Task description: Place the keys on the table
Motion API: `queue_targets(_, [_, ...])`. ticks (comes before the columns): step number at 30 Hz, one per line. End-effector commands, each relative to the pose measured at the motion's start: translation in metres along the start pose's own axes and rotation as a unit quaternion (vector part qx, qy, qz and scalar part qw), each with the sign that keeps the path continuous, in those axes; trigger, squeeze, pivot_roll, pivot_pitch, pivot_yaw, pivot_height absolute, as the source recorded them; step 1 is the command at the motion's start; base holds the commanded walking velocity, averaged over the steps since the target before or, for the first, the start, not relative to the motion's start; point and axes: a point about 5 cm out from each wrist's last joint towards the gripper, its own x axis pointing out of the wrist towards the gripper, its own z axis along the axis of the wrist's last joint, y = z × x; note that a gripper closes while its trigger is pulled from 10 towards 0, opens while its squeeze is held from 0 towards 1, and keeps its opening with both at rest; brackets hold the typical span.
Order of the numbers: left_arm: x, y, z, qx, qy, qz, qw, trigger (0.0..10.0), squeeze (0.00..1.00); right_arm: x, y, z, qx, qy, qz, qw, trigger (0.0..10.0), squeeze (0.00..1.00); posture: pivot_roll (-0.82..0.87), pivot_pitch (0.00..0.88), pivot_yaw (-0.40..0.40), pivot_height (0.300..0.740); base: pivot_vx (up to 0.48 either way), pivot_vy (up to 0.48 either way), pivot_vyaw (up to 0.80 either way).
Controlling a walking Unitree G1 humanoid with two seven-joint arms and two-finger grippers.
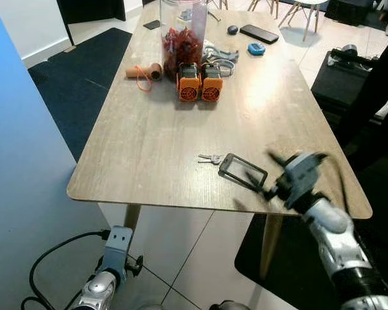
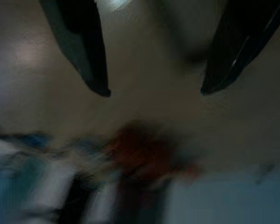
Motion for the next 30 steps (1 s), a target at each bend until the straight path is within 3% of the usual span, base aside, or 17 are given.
queue_targets(1, [-0.002,0.003,-0.001,-0.005,-0.007,0.005,1.000,10.0,0.00,-0.004,-0.024,0.010,0.049,-0.037,-0.087,0.994,10.0,0.00,0.05,0.074,-0.024,0.740,0.000,0.000,0.00])
queue_targets(4, [-0.002,0.004,0.001,-0.007,-0.017,0.006,1.000,10.0,0.00,-0.015,-0.057,0.018,0.093,-0.075,-0.212,0.970,10.0,0.00,0.05,0.076,-0.025,0.740,0.000,0.000,0.00])
queue_targets(5, [-0.002,0.004,0.001,-0.007,-0.020,0.007,1.000,10.0,0.00,-0.025,-0.075,0.016,0.112,-0.080,-0.276,0.951,10.0,0.00,0.05,0.076,-0.027,0.740,0.000,0.000,0.00])
queue_targets(7, [-0.003,0.006,0.002,-0.008,-0.027,0.011,1.000,10.0,0.00,-0.064,-0.110,0.002,0.149,-0.067,-0.424,0.891,10.0,0.00,0.05,0.074,-0.028,0.740,0.000,0.000,0.00])
queue_targets(8, [-0.003,0.006,0.002,-0.008,-0.027,0.011,1.000,10.0,0.00,-0.064,-0.110,0.002,0.149,-0.067,-0.424,0.891,10.0,0.00,0.05,0.074,-0.028,0.740,0.000,0.000,0.00])
queue_targets(11, [-0.004,0.008,0.001,-0.009,-0.032,0.016,0.999,10.0,0.00,-0.123,-0.127,-0.035,0.193,0.007,-0.538,0.821,10.0,0.00,0.05,0.070,-0.032,0.740,0.000,0.000,0.00])
queue_targets(12, [-0.004,0.008,0.001,-0.009,-0.032,0.016,0.999,10.0,0.00,-0.123,-0.127,-0.035,0.193,0.007,-0.538,0.821,10.0,0.00,0.05,0.070,-0.032,0.740,0.000,0.000,0.00])
queue_targets(14, [-0.005,0.010,0.000,-0.010,-0.033,0.020,0.999,10.0,0.00,-0.158,-0.120,-0.061,0.214,0.070,-0.570,0.790,10.0,0.00,0.05,0.067,-0.034,0.740,0.000,0.000,0.00])
queue_targets(15, [-0.005,0.010,0.000,-0.010,-0.033,0.020,0.999,10.0,0.00,-0.158,-0.120,-0.061,0.214,0.070,-0.570,0.790,10.0,0.00,0.05,0.067,-0.034,0.740,0.000,0.000,0.00])
queue_targets(18, [-0.007,0.013,-0.001,-0.013,-0.034,0.026,0.999,10.0,0.00,-0.210,-0.085,-0.101,0.255,0.181,-0.589,0.745,10.0,0.00,0.06,0.064,-0.037,0.740,0.000,0.000,0.00])
queue_targets(20, [-0.007,0.013,-0.001,-0.014,-0.034,0.028,0.999,10.0,0.00,-0.219,-0.077,-0.107,0.265,0.199,-0.593,0.734,10.0,0.00,0.06,0.064,-0.037,0.740,0.000,0.000,0.00])
queue_targets(22, [-0.008,0.015,-0.002,-0.013,-0.032,0.030,0.999,10.0,0.00,-0.235,-0.049,-0.125,0.285,0.265,-0.578,0.718,10.0,0.00,0.06,0.063,-0.034,0.740,0.000,0.000,0.00])
queue_targets(23, [-0.008,0.017,-0.005,-0.007,-0.024,0.032,0.999,10.0,0.00,-0.247,-0.019,-0.143,0.297,0.349,-0.546,0.701,10.0,0.00,0.06,0.061,-0.030,0.740,0.000,0.000,0.00])
queue_targets(25, [-0.008,0.017,-0.005,-0.005,-0.022,0.032,0.999,10.0,0.00,-0.248,-0.013,-0.146,0.299,0.366,-0.539,0.697,10.0,0.00,0.06,0.061,-0.030,0.740,0.000,0.000,0.00])
queue_targets(26, [-0.008,0.016,-0.007,0.003,-0.013,0.031,0.999,10.0,0.00,-0.252,0.013,-0.157,0.281,0.450,-0.476,0.702,10.0,0.00,0.05,0.056,-0.027,0.740,0.000,0.000,0.00])
queue_targets(27, [-0.008,0.016,-0.007,0.003,-0.013,0.031,0.999,10.0,0.00,-0.252,0.013,-0.157,0.281,0.450,-0.476,0.702,10.0,0.00,0.05,0.056,-0.027,0.740,0.000,0.000,0.00])
queue_targets(30, [-0.008,0.013,-0.007,0.005,-0.013,0.021,1.000,10.0,0.00,-0.245,0.060,-0.172,0.268,0.538,-0.358,0.714,10.0,0.00,0.04,0.044,-0.016,0.740,0.000,0.000,0.00])
